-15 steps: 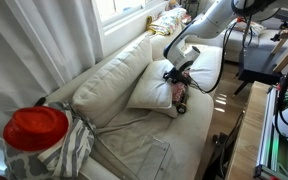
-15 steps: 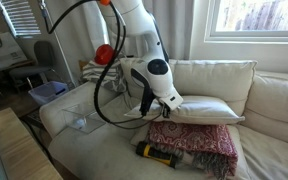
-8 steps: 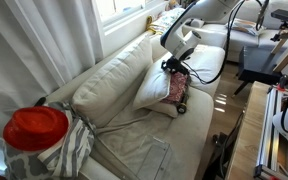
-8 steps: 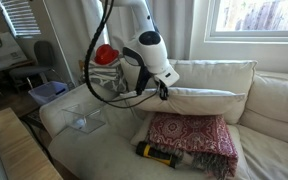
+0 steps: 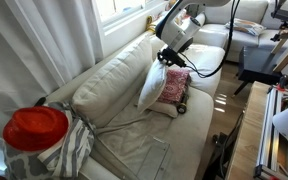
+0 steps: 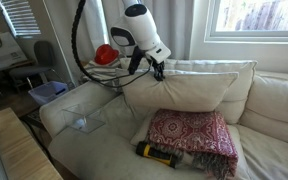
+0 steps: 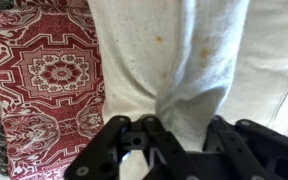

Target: Put the pillow upright and move it to the left

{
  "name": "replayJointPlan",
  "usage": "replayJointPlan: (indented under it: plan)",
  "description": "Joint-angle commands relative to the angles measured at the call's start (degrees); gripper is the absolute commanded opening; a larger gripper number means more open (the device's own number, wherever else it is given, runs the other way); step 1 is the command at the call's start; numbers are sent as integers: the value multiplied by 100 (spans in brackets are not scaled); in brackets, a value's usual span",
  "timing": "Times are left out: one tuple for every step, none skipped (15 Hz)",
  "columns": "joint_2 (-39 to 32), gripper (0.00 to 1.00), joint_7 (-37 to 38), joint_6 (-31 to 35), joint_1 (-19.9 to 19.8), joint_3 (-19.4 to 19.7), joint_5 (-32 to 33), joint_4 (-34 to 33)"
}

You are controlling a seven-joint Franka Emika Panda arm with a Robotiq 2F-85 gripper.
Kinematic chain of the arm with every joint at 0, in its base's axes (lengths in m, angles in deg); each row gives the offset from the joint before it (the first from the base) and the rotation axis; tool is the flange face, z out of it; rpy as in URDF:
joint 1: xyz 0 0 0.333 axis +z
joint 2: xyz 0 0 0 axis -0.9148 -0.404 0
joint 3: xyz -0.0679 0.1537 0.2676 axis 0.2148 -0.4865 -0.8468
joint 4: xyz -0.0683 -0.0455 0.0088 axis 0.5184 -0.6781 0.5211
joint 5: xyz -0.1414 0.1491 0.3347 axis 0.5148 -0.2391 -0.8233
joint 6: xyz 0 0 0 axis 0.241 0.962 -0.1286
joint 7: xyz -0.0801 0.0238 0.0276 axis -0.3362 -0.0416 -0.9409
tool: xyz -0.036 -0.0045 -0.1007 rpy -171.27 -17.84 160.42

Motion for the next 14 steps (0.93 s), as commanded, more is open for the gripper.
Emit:
replayJointPlan:
  plan:
    - [-132, 6, 775, 324, 1016, 699, 139, -113]
    - [-226, 6, 1293, 374, 1413, 1071, 468, -7]
    - [-401, 6, 1358, 412, 1879, 1478, 277, -128]
    - [-504, 6, 1660, 374, 2296, 1863, 310, -129]
    - [-623, 6, 1858, 216, 2634, 2183, 314, -167]
    - [-737, 6, 2034, 78, 2964, 2476, 355, -259]
    - [-883, 6, 2143, -17, 3233, 2717, 438, -386]
    - [-1040, 6, 2149, -127, 3322, 2764, 551, -684]
    - [-1119, 6, 2285, -252, 3503, 2925, 632, -839]
    - [-1250, 6, 2399, -396, 3590, 3017, 723, -1085]
    - [-1361, 6, 2474, -498, 3607, 3038, 811, -1373]
    - [-1495, 6, 2589, -644, 3632, 3094, 886, -1639]
    - [-1644, 6, 2705, -818, 3622, 3124, 958, -1927]
    - [-1793, 10, 2787, -996, 3561, 3106, 1008, -2208]
